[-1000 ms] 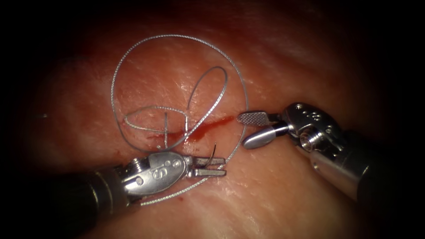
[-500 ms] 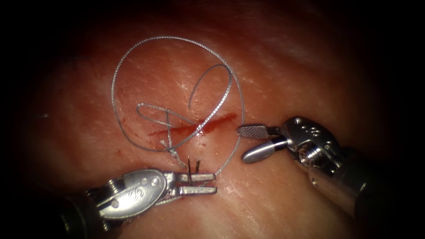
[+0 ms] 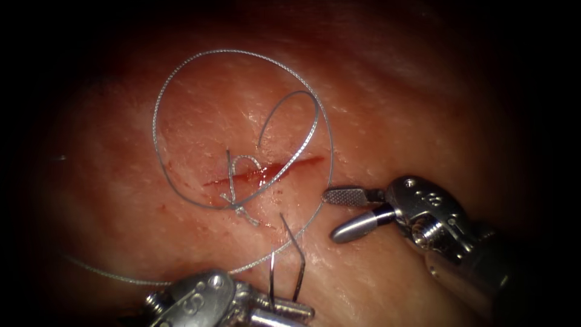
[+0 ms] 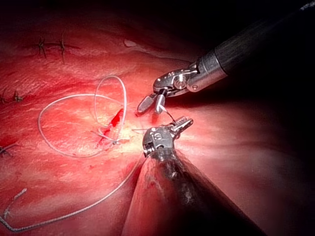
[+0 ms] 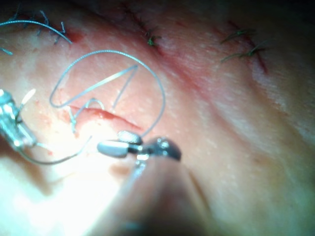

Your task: Wound Closure

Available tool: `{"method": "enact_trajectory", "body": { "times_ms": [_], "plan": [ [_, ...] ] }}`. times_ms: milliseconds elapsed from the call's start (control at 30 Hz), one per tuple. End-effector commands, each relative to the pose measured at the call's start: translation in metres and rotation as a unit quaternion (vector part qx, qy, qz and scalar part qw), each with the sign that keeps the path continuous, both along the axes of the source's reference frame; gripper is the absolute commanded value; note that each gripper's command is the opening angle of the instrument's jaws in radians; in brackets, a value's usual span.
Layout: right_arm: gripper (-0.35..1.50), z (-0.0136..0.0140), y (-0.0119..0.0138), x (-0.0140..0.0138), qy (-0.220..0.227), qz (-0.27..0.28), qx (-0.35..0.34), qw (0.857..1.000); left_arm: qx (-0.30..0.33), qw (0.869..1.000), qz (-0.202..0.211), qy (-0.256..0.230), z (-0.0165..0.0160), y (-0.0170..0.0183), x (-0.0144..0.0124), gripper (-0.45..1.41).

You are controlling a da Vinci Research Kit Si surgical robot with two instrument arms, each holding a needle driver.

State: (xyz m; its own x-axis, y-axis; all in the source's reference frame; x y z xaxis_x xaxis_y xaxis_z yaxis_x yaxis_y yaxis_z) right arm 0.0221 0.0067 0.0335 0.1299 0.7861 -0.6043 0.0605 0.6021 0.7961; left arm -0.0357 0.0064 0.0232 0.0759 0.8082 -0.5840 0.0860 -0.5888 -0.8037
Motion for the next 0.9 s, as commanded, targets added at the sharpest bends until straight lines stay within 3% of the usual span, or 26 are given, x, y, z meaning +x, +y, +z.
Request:
{"method": "enact_trajectory", "body": {
  "times_ms": [33,100,133,167,233,367,433,533,767,900],
  "plan": [
    [1.26,0.0001,0.0001,-0.0002,0.002,-0.003,-0.001,1.0,-0.016,1.0,0.0,-0.002,0.0002,0.0,-0.0007,-0.45],
    [1.26,0.0,-0.0002,-0.0006,0.003,-0.005,-0.002,1.0,-0.041,0.999,-0.005,-0.004,-0.0003,0.0,-0.001,-0.45],
    [1.26,-0.0009,-0.0011,-0.002,0.007,-0.01,-0.002,1.0,-0.094,0.995,-0.01,-0.006,-0.0013,0.0004,-0.0017,-0.45],
    [1.26,-0.0009,-0.0011,-0.002,0.007,-0.01,-0.002,1.0,-0.094,0.995,-0.01,-0.006,-0.0013,0.0004,-0.0017,-0.45],
    [1.26,-0.0021,-0.0021,-0.0037,-0.002,0.006,-0.004,1.0,-0.155,0.988,-0.02,-0.003,-0.0027,0.002,-0.002,-0.45],
    [1.26,-0.0035,-0.0035,-0.0039,0.002,0.017,-0.086,0.996,-0.194,0.981,-0.033,-0.001,-0.0049,0.0049,-0.0011,-0.45],
    [1.26,-0.0038,-0.0039,-0.0032,0.004,0.025,-0.103,0.994,-0.213,0.976,-0.039,0.002,-0.0058,0.006,-0.0003,-0.45],
    [1.26,-0.0039,-0.0039,0.0006,-0.024,0.058,-0.147,0.987,-0.256,0.965,-0.054,0.017,-0.0075,0.0081,0.0022,-0.45],
    [1.23,-0.0029,-0.0028,0.0072,-0.068,0.096,-0.193,0.974,-0.288,0.955,-0.065,0.035,-0.0095,0.0104,0.0072,-0.45],
    [1.2,-0.0033,-0.0018,0.0077,-0.085,0.122,-0.206,0.967,-0.301,0.949,-0.078,0.046,-0.0103,0.0133,0.0089,-0.45]
  ]
}}
